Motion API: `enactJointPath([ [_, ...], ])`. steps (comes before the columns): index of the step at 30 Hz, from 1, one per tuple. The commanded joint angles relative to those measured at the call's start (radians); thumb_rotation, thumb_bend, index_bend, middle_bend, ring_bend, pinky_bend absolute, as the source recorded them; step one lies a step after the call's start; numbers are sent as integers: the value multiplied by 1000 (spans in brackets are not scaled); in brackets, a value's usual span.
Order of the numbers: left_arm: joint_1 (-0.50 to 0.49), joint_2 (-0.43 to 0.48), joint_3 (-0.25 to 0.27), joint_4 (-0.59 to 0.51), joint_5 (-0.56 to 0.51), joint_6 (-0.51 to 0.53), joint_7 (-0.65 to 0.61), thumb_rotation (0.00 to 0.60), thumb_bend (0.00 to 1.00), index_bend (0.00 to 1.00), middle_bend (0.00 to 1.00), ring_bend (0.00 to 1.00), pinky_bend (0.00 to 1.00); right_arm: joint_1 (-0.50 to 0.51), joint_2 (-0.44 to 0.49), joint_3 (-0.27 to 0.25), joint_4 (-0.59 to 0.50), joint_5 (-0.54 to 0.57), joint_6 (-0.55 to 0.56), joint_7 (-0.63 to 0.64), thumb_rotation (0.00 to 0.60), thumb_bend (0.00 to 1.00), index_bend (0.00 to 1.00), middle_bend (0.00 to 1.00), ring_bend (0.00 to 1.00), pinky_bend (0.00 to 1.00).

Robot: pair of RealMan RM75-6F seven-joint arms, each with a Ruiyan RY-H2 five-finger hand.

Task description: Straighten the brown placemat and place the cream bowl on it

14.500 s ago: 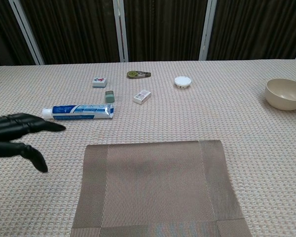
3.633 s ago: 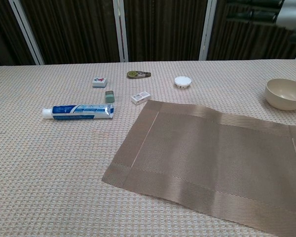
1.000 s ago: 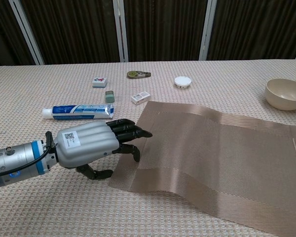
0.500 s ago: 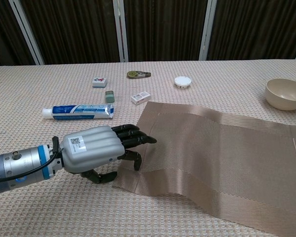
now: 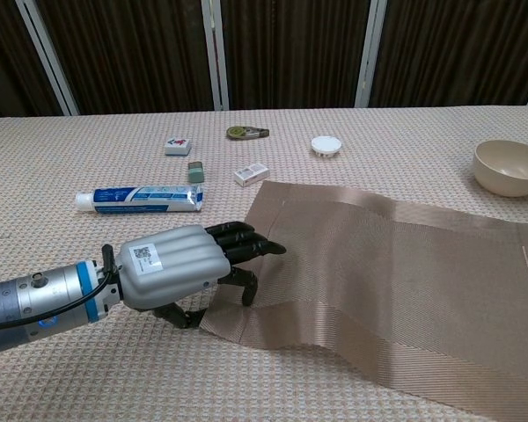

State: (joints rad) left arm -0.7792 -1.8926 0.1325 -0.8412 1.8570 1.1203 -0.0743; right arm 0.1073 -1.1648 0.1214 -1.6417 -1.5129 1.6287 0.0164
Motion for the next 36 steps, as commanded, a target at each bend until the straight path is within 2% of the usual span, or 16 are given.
enactJointPath([
  [1,-1,-7,-5,1,-7,7,-5,600,438,588,0,0,0,-2,1,1,-1,-3,1,1,600,0,0,0,0,0],
  [16,-1,-14,-26,-15,-28,40,-9,600,444,669,0,0,0,-8,6,1,-9,-21,9,5,600,0,0,0,0,0],
  [21,11,17,-35,-78,-50,54,-8,600,509,688,0,0,0,-11,9,2,-13,-27,11,6,600,0,0,0,0,0],
  [26,48,98,-37,-259,-103,35,69,600,513,697,0,0,0,-13,10,2,-16,-32,12,4,600,0,0,0,0,0],
  [32,95,222,-20,-530,-199,-44,251,600,512,702,0,0,0,-17,9,1,-22,-43,16,-3,600,0,0,0,0,0],
  [36,114,293,-8,-660,-255,-86,377,600,513,702,0,0,0,-18,9,0,-26,-51,19,-8,600,0,0,0,0,0],
])
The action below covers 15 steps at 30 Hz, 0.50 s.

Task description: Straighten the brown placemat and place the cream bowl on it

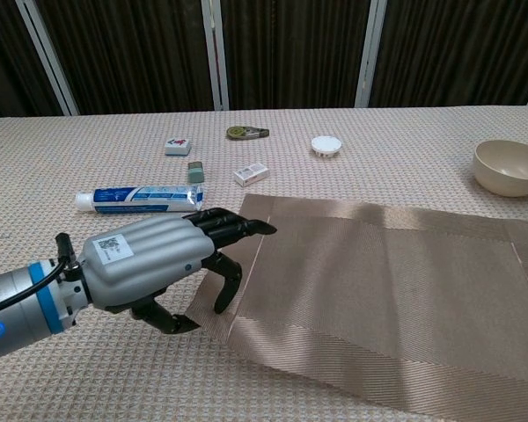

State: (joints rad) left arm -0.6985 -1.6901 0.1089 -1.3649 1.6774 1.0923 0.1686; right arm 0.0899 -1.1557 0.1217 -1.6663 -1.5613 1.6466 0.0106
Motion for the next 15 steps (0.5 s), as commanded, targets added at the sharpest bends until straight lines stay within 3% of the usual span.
enactJointPath([
  [1,37,101,17,-157,-88,-66,153,600,513,701,0,0,0,-1,0,0,-2,-4,2,-2,600,0,0,0,0,0],
  [15,99,237,81,-378,-205,-115,306,600,509,697,0,0,0,-8,1,1,-10,-17,11,-10,600,0,0,0,0,0],
])
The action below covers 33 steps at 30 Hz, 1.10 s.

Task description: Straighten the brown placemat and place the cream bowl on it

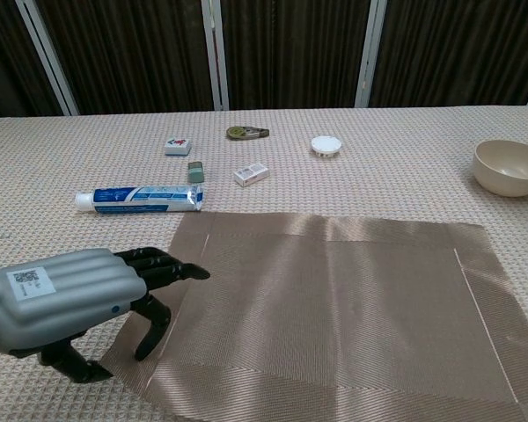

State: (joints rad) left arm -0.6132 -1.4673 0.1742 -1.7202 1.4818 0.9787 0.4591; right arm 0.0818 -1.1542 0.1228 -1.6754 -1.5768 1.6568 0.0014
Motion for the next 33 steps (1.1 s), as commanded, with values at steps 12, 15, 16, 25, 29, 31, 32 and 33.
enactJointPath([
  [12,39,64,62,-84,-3,-27,11,600,503,690,0,0,0,-3,-4,-2,-7,-14,4,-14,600,0,0,0,0,0],
  [15,44,65,61,-80,1,-26,13,600,502,687,0,0,0,-5,-5,-1,-9,-17,6,-16,600,0,0,0,0,0],
  [16,45,65,60,-78,1,-26,14,600,500,686,0,0,0,-5,-4,-1,-9,-17,6,-16,600,0,0,0,0,0],
  [25,55,79,61,-79,5,-29,12,600,179,298,0,0,0,-7,-3,0,-10,-17,6,-14,600,0,0,0,0,0],
  [29,45,104,68,-96,3,-60,-17,600,0,0,0,0,0,-7,-3,1,-10,-17,6,-13,600,0,0,0,0,0],
  [31,41,121,66,-110,11,-62,-63,600,0,0,0,0,0,-7,-3,1,-9,-17,4,-14,600,0,0,0,0,0],
  [32,40,126,65,-112,16,-61,-76,600,0,0,0,0,0,-7,-3,1,-9,-17,3,-15,600,0,0,0,0,0],
  [33,40,136,63,-117,27,-54,-105,600,0,0,0,0,0,-7,-4,0,-8,-17,2,-15,600,0,0,0,0,0],
])
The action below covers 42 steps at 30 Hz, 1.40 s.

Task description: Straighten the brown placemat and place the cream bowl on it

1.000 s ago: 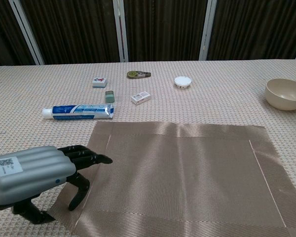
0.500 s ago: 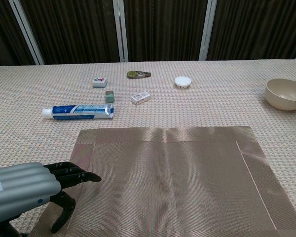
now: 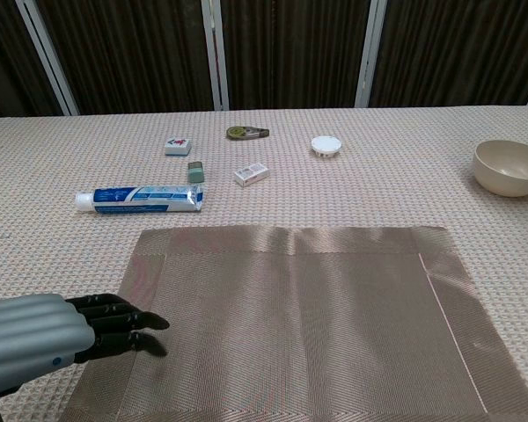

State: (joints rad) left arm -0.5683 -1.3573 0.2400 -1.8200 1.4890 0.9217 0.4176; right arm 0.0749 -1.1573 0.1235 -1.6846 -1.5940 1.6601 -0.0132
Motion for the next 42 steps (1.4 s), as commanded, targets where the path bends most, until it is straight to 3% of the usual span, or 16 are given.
enactJointPath([
  [1,-4,38,-3,-22,34,12,-93,600,0,0,0,0,0,0,-1,-1,2,1,-3,-1,600,0,0,0,0,0],
  [7,15,124,-32,-32,101,130,-201,600,0,0,0,0,0,6,-8,4,12,23,-23,-9,600,0,0,0,0,0],
  [17,72,194,-165,85,86,351,-345,600,0,0,0,0,0,34,-30,19,47,90,-98,-55,600,0,0,0,0,0],
  [21,95,200,-211,106,49,405,-332,600,0,0,0,0,0,73,-19,27,47,135,-190,-71,600,0,2,0,0,0],
  [25,112,190,-256,130,2,443,-269,600,0,0,0,0,0,146,30,50,41,227,-359,-91,600,0,26,0,0,0],
  [33,170,151,-323,75,-145,508,-151,600,0,0,0,0,0,327,-20,114,206,434,-646,-216,600,0,130,0,0,0],
  [42,205,134,-332,83,-151,538,-151,600,0,0,0,0,0,465,-183,131,478,560,-802,-289,600,0,250,0,0,0],
])
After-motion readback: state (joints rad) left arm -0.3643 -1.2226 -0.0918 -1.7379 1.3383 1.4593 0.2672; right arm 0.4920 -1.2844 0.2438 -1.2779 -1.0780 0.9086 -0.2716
